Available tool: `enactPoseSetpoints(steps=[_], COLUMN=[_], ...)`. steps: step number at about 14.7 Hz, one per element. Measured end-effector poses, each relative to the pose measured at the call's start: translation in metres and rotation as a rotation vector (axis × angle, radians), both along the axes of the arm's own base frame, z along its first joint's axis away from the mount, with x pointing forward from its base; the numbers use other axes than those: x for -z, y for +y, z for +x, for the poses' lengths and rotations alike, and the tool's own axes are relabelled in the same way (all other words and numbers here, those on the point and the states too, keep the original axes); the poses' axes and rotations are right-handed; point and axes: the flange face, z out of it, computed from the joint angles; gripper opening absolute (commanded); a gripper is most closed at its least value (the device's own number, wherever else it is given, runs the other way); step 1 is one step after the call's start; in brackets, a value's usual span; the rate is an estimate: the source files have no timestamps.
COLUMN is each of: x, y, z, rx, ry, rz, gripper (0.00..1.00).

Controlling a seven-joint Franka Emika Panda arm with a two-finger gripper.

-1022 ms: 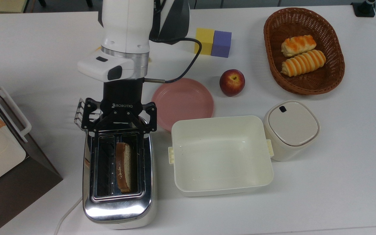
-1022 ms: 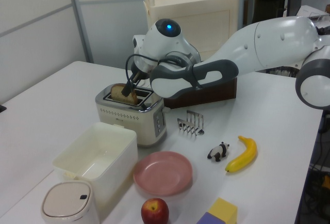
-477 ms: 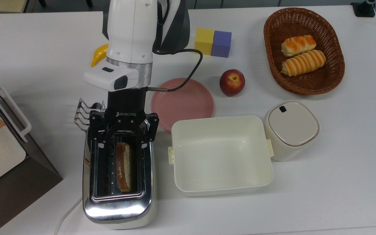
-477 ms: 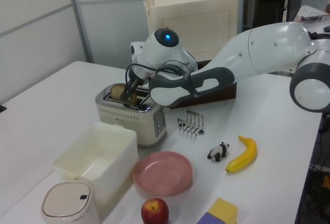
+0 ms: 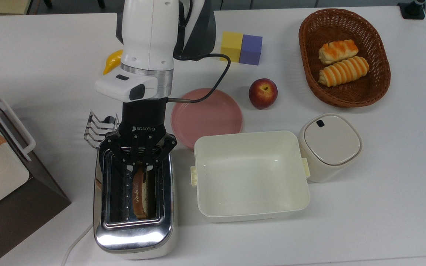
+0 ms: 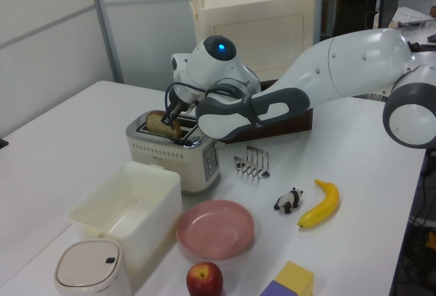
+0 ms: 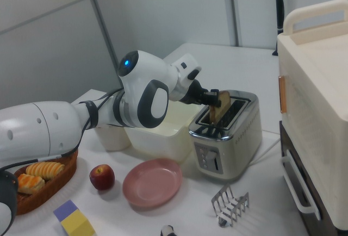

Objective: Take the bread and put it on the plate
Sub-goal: 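Lower the open gripper around the bread slice and close it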

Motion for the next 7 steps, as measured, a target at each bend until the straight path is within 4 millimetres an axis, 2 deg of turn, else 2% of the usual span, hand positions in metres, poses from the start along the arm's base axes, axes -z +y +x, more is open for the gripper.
enactPoseSetpoints(steps=[7], x=[-0.0058], y=[-0.0047], z=[0.0002], rx=[0.008], ry=[-0.011], rz=[0.004], gripper=[0.0])
